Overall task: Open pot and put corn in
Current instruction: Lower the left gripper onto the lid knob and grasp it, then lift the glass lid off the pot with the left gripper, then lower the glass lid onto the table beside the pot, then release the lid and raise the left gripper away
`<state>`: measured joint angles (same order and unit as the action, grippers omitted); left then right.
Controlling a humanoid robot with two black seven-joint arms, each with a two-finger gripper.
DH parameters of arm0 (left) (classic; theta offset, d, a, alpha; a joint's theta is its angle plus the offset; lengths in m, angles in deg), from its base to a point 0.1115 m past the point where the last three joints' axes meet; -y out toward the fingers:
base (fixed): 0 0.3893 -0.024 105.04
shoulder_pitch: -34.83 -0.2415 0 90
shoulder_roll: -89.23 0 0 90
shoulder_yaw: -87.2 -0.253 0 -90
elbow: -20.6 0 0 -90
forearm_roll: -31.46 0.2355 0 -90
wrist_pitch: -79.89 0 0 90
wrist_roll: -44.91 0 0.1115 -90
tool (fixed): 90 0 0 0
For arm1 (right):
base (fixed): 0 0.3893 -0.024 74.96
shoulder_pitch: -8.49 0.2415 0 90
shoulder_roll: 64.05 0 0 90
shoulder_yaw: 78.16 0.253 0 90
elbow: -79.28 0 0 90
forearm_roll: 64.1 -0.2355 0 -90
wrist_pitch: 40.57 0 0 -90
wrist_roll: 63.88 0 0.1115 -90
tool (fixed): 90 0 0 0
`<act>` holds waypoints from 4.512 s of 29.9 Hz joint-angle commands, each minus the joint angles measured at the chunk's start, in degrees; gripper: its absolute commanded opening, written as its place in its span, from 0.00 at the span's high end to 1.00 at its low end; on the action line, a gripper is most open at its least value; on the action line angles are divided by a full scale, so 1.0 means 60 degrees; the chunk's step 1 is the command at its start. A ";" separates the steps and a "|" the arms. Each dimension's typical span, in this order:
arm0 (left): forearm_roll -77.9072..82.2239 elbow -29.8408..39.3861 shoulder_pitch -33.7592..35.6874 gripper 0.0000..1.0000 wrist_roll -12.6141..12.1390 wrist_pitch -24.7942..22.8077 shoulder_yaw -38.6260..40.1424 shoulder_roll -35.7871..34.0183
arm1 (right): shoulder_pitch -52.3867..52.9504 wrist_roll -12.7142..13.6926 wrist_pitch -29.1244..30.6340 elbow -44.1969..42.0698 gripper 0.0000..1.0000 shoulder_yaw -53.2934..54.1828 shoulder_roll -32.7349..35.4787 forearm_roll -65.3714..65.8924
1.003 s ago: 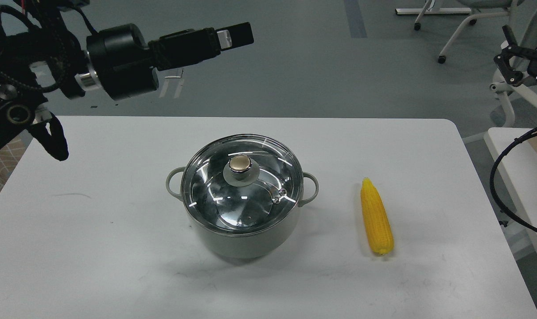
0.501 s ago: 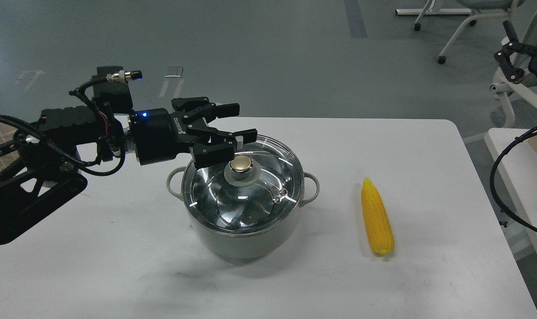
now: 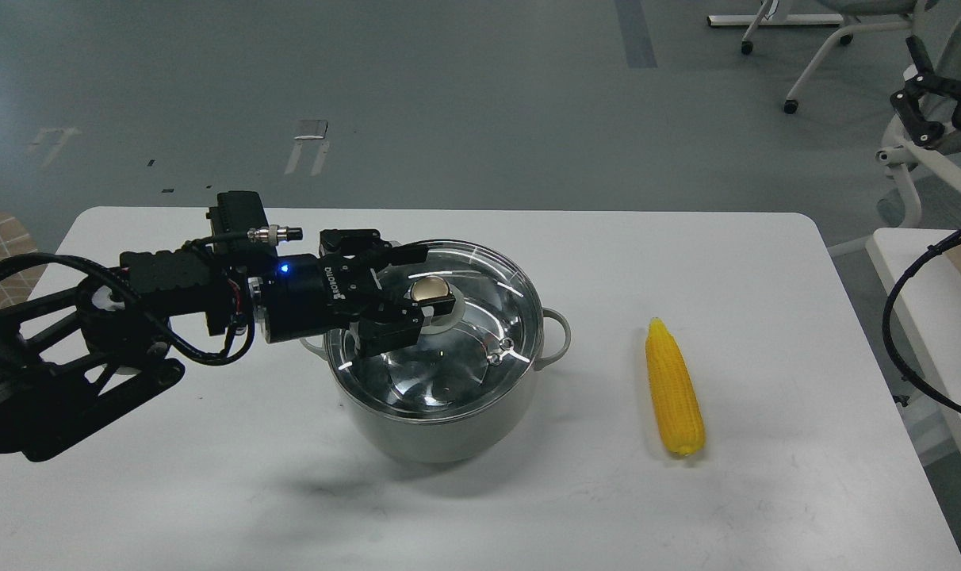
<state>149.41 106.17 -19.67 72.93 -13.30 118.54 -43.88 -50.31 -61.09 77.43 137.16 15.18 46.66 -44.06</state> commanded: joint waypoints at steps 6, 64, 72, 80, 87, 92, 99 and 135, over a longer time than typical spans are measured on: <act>-0.0043 -0.0067 -0.0249 0.23 -0.0002 0.0049 -0.0008 0.0359 | -0.0014 0.0004 0.0000 -0.0052 0.00 0.0000 0.0021 0.0001; -0.3852 -0.5736 -0.3193 0.71 -0.0002 0.3330 -0.0154 -0.1532 | -0.0425 0.0004 0.0000 0.0007 0.00 -0.0015 -0.0140 0.0015; -0.3881 -0.5780 -0.3237 0.59 -0.0002 0.3330 -0.0271 -0.1370 | -0.0454 0.0004 0.0000 0.0021 0.00 -0.0059 -0.0140 0.0015; -0.3910 -0.5868 -0.3237 0.40 -0.0002 0.3432 -0.0271 -0.1355 | -0.0703 0.0018 0.0000 0.0357 0.00 -0.0483 -0.0067 0.0191; -0.4613 -0.5868 -0.3237 0.23 -0.0002 0.3447 -0.0286 -0.1370 | -0.0747 0.0018 0.0000 0.0446 0.00 -0.0527 0.0167 0.0279; -0.4643 -0.5868 -0.3266 0.18 -0.0002 0.3447 -0.0286 -0.1355 | -0.0747 0.0018 0.0000 0.0446 0.00 -0.0513 0.0226 0.0279; -0.4599 -0.5868 -0.3310 0.47 -0.0002 0.3462 -0.0301 -0.1355 | -0.0776 0.0018 0.0000 0.0446 0.00 -0.0527 0.0211 0.0279; -1.2549 -0.5956 0.0071 0.05 -0.0002 0.1340 0.0607 -0.1150 | -0.0996 0.0033 0.0000 0.3155 0.00 -0.1682 0.1103 0.7132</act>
<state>83.11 70.43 -23.89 72.90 0.21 121.12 -50.73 -56.91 -60.88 77.43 152.94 9.43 49.82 -6.39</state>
